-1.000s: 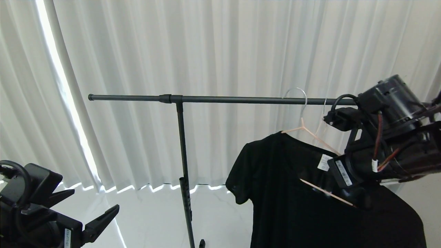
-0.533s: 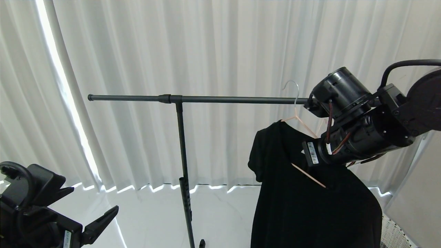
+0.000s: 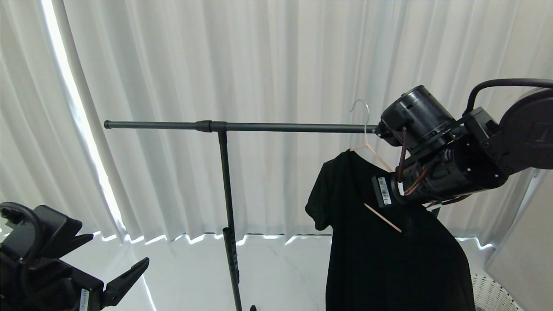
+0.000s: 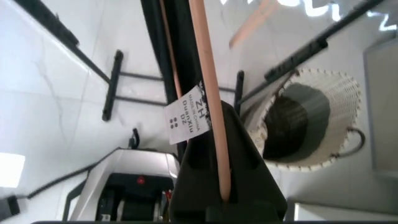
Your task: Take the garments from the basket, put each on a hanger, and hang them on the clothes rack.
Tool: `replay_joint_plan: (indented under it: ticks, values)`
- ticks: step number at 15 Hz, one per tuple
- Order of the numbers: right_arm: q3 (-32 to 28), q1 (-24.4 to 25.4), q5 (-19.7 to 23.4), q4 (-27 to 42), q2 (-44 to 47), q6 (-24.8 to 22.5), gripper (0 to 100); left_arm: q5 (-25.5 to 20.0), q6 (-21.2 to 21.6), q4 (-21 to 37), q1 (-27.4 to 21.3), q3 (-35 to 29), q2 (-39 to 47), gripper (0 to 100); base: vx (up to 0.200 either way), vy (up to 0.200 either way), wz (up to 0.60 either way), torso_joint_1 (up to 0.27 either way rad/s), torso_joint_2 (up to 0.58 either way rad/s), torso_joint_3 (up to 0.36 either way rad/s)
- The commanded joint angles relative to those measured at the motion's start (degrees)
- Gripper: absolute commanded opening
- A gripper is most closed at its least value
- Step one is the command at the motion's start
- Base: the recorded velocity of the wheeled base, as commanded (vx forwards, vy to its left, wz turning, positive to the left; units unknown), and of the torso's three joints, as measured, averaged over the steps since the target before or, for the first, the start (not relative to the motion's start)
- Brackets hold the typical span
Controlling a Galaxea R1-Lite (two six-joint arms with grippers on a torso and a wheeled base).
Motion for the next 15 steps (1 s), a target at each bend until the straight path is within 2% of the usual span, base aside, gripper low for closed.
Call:
replay_joint_plan:
  ticks: [1,6,12,15]
  values:
    - [-0.11,1.02,0.05,-0.35,-0.15,-0.01,0,-0.01,-0.01,-0.01,-0.01,0.01,0.08,100,0.200,0.000,0.00,0.012,0.01,-0.002]
    - [-0.37,2.25,0.14,-0.35,-0.07,0.25,0,-0.01,-0.10,-0.01,-0.01,0.01,0.17,100,0.200,0.000,0.00,0.007,0.00,0.000]
    - [-0.55,2.07,0.23,-0.52,1.25,-0.01,0,-0.19,-0.10,-0.01,-0.01,0.01,0.08,100,0.000,0.000,0.00,0.000,0.00,0.000]
    - [-2.30,1.37,0.75,-3.25,4.24,-0.54,0,-0.19,-0.10,-0.01,-0.19,-0.08,0.08,100,0.000,0.000,0.00,0.000,0.00,0.000]
